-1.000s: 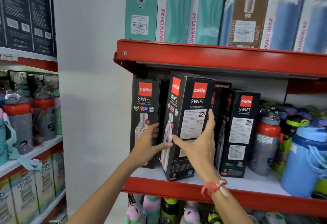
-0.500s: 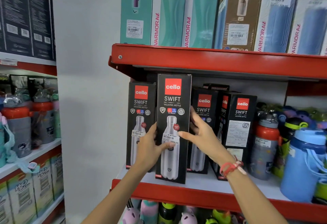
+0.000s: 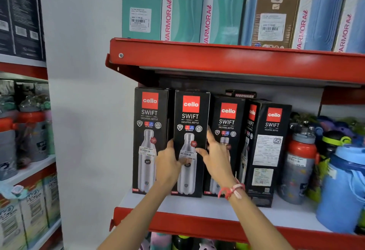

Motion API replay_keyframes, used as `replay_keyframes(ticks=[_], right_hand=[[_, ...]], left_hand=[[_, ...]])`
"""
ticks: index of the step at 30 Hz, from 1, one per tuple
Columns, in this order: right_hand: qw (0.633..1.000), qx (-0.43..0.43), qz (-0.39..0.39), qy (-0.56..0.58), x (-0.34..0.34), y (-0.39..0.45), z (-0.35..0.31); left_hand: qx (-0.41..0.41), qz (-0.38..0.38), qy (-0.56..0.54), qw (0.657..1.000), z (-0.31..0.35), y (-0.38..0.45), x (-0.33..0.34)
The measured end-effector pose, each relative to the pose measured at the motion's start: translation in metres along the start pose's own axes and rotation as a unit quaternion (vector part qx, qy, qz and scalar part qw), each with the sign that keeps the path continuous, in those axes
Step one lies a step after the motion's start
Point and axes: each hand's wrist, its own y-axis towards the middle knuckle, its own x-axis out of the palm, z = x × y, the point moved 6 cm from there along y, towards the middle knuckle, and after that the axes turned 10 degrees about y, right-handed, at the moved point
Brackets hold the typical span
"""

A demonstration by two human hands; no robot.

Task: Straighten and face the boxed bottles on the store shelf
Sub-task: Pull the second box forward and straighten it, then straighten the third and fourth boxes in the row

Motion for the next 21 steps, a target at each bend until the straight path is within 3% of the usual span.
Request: replay_keyframes(ticks=[6, 13, 18, 21], right_hand=[[0.994, 0.010, 0.022, -0.110, 0.011, -0.001, 0.012], [0.997, -0.002, 0.058, -0.043, -0.004, -0.015, 0.019], [0.961, -0.048, 0.272, 0.002, -0.081, -0.034, 0.034], [0.933, 0.057, 0.351, -0.057, -0.107, -0.035, 0.067]], left_hand=[[0.011, -0.004, 0.011, 1.000, -0.002, 0.000, 0.002], [0.017, -0.017, 0.067, 0.997, 0.003, -0.002, 0.004], [0.099, 0.080, 0.081, 0.989, 0.022, -0.021, -0.002], [0.165, 0.128, 0.053, 0.976, 0.046, -0.030, 0.000]])
